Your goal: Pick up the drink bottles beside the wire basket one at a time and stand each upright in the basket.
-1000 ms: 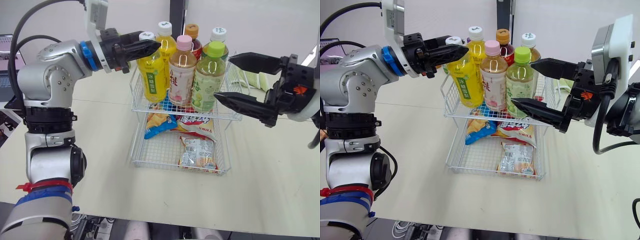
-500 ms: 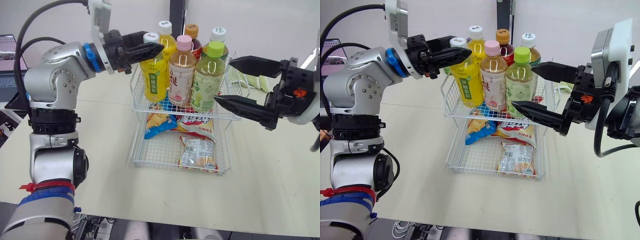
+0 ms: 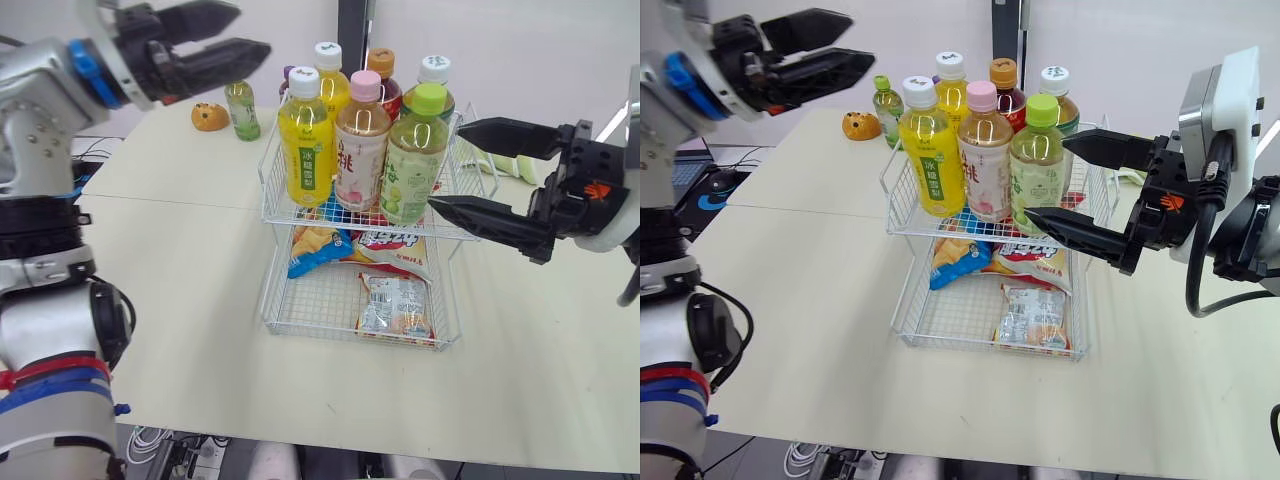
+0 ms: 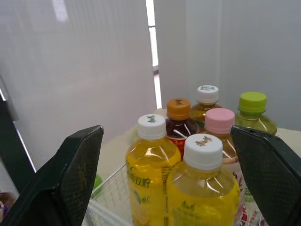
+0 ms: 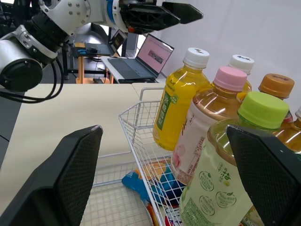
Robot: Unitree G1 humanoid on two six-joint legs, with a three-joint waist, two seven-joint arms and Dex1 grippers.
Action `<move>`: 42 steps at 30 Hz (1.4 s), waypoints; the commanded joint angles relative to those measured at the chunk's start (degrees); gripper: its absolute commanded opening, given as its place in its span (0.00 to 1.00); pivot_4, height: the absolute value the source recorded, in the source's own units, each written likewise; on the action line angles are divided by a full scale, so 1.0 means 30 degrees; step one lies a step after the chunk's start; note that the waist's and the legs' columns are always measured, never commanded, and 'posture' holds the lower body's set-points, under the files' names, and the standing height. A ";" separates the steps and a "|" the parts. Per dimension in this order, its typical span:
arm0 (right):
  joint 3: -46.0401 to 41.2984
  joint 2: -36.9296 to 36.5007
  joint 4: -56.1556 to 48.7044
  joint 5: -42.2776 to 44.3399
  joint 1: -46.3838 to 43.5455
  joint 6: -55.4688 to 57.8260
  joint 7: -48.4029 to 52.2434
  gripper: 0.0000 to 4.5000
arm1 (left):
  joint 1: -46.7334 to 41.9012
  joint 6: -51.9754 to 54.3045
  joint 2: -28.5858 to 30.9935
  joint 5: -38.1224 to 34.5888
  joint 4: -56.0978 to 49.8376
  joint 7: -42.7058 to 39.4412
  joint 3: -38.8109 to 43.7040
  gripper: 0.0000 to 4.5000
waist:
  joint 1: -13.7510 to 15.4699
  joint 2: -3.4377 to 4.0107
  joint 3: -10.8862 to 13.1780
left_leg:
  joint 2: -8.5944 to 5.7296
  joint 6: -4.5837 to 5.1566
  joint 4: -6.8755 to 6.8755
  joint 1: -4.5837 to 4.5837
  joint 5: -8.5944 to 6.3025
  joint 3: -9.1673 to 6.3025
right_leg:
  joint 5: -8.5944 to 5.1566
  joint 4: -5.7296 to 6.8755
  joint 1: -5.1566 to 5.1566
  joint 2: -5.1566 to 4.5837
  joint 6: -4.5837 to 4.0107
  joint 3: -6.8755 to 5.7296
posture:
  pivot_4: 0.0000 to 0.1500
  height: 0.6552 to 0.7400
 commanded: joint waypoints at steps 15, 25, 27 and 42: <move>-0.2747 -0.5670 0.7458 -0.3682 -0.1537 -0.0291 0.5648 1.00 | 0.2476 -0.4585 0.4671 0.2155 0.7171 -0.0595 0.2634 0.99 | 0.0036 0.0011 0.0006 | 0.0004 0.0020 -0.0025 0.0007 -0.0014 0.0020 | -0.0003 -0.0030 -0.0011 -0.0004 -0.0005 -0.0009 | 1.00 1.00; -0.3307 -0.6504 1.3462 -1.0961 0.1287 -0.6055 0.9590 1.00 | 0.4007 -0.8482 0.4112 0.3512 1.0048 -0.0601 0.2498 0.99 | 0.0019 0.0011 0.0004 | 0.0008 0.0023 -0.0004 0.0022 -0.0014 0.0041 | -0.0002 0.0024 -0.0012 -0.0006 -0.0005 0.0002 | 1.00 1.00; -0.3172 -0.5665 1.4530 -1.2809 0.2881 -0.7838 0.9561 1.00 | 0.5253 -0.9658 0.3455 0.3921 1.0058 -0.0562 0.2274 0.99 | 0.0013 0.0009 -0.0023 | 0.0009 0.0016 -0.0006 0.0019 -0.0010 0.0047 | -0.0002 0.0029 -0.0023 -0.0006 -0.0005 0.0006 | 1.00 1.00; -0.2450 0.1778 1.7542 -1.7421 0.8213 -1.3943 0.6663 1.00 | 1.1648 -1.1375 -0.1225 0.5261 0.5221 0.2889 0.1424 0.99 | -0.0027 0.0042 -0.0040 | 0.0009 0.0002 0.0004 0.0056 -0.0002 0.0053 | 0.0001 0.0062 0.0007 -0.0005 -0.0005 0.0028 | 1.00 1.00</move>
